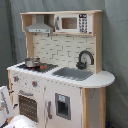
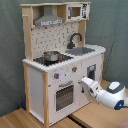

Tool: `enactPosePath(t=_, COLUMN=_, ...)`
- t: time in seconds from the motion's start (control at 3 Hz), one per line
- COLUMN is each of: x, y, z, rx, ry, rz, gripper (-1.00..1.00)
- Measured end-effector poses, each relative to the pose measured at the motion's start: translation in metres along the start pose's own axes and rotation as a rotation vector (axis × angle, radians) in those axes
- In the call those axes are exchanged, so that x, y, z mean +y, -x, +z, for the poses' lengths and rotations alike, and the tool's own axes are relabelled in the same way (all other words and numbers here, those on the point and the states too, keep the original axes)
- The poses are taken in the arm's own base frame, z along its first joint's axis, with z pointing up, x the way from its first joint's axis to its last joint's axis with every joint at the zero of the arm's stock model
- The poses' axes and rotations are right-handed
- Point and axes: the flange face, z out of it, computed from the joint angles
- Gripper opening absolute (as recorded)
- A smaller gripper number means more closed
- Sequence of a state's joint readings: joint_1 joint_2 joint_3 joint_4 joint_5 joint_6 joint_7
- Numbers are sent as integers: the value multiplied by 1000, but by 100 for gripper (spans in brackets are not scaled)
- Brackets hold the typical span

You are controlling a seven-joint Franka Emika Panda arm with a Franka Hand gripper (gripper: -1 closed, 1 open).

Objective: Play with the kitchen

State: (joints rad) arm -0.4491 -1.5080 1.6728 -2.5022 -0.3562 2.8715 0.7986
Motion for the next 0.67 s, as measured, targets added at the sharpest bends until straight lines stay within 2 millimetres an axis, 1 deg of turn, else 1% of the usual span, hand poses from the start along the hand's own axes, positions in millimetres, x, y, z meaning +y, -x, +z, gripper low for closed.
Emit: enactPosePath(t=0.67, x=6, y=12, z=6, rx=-26, ry=27, rz=213, gripper=100)
